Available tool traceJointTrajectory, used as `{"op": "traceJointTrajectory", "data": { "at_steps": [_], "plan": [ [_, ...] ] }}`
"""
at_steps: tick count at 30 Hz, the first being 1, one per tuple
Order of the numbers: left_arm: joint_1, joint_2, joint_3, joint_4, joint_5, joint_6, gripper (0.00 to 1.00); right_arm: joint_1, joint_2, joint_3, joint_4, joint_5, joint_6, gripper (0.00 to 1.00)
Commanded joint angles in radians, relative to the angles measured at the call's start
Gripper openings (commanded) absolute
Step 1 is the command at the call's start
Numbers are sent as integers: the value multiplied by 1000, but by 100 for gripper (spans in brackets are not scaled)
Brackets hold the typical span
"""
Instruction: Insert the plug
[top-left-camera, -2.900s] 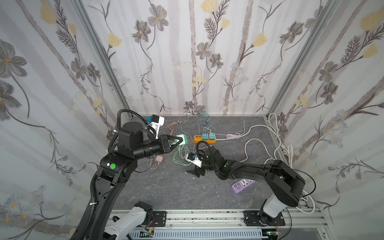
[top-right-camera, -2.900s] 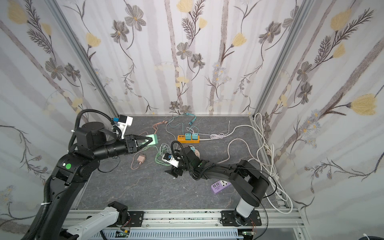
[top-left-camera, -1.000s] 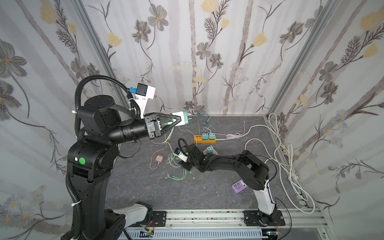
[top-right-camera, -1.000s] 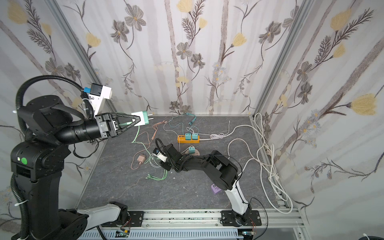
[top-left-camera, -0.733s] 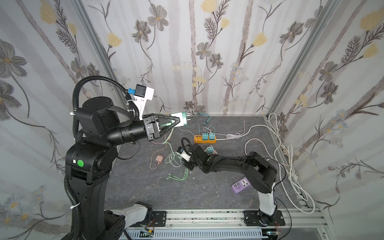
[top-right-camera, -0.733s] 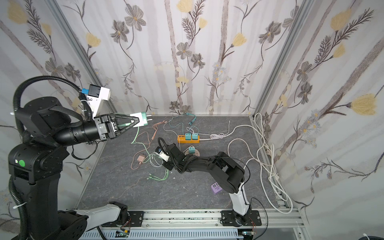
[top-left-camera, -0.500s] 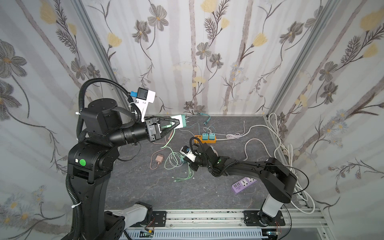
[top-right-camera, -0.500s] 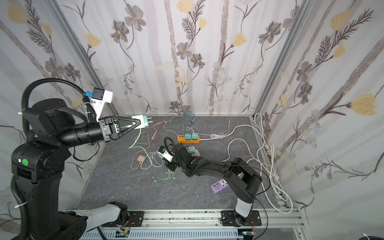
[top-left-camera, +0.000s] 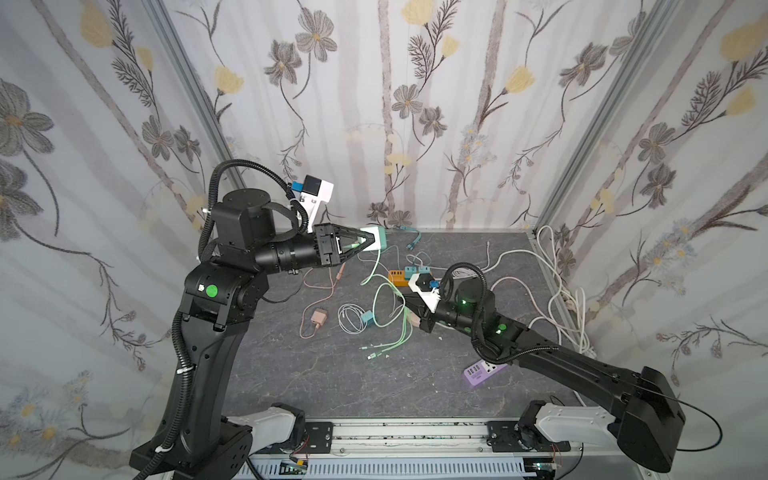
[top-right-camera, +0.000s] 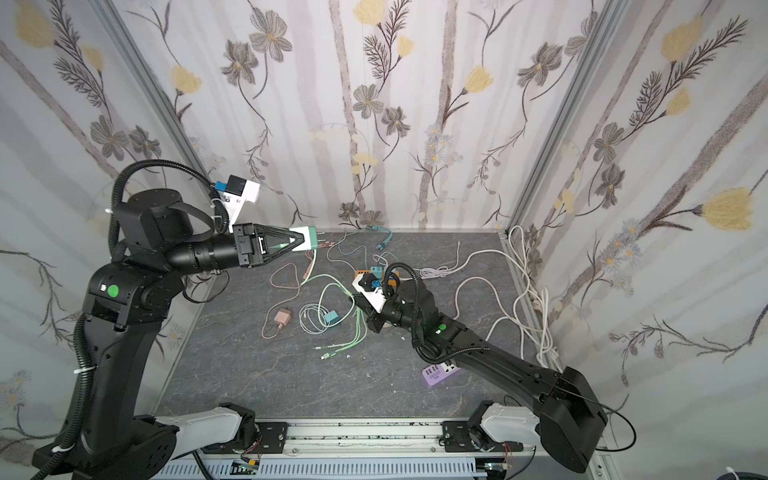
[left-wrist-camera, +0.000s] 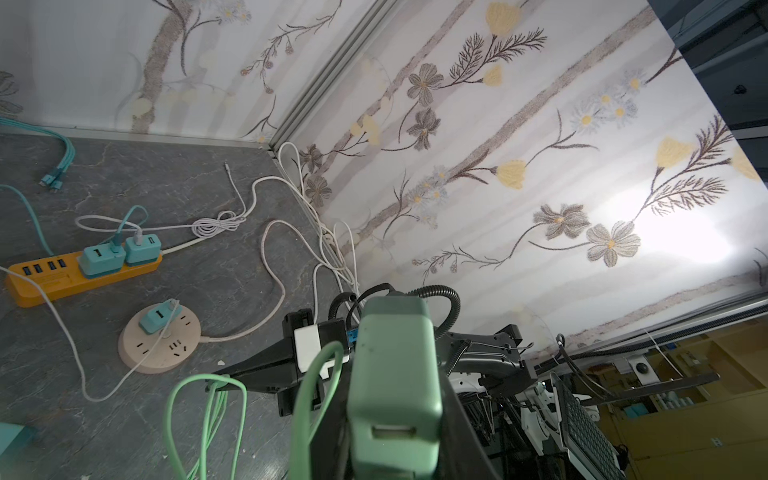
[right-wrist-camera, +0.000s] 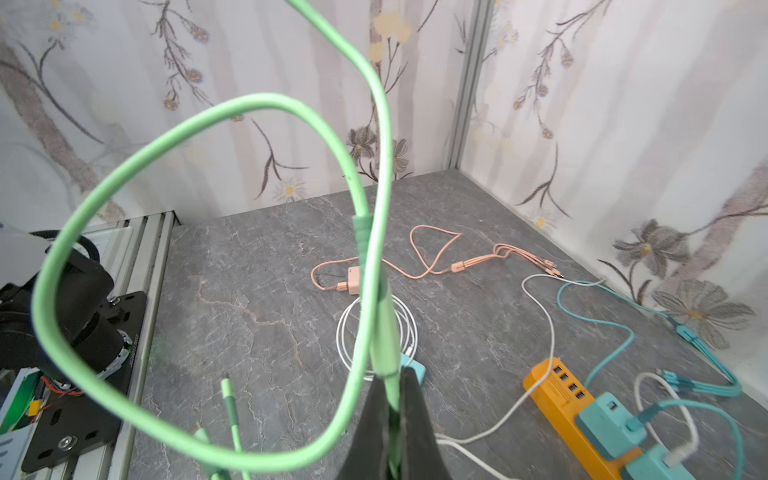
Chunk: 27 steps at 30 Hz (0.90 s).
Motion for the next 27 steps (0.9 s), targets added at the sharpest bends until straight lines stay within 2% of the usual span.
{"op": "traceJointTrajectory", "data": {
  "at_steps": [1,7,13,17,20,27],
  "plan": [
    [-53,10,5,109,15,-27,0,-68,-72,20,-112,-2,58,0],
    [-241,127,104,-77,-210,179,0,-234,-211,31,-207,92,79,0],
    [-392,254,139,-157,-366,356,0,-426,-220,42,-234,228,107,0],
    [-466,366,193,-201,-391,477,0,-572,-159,58,-198,219,180,0],
    [-494,468,255,-273,-464,569,0,-685,-73,123,-187,192,241,0],
    [-510,805,508,-544,-776,710,0,-851,149,330,-234,156,285,0]
  ]
}}
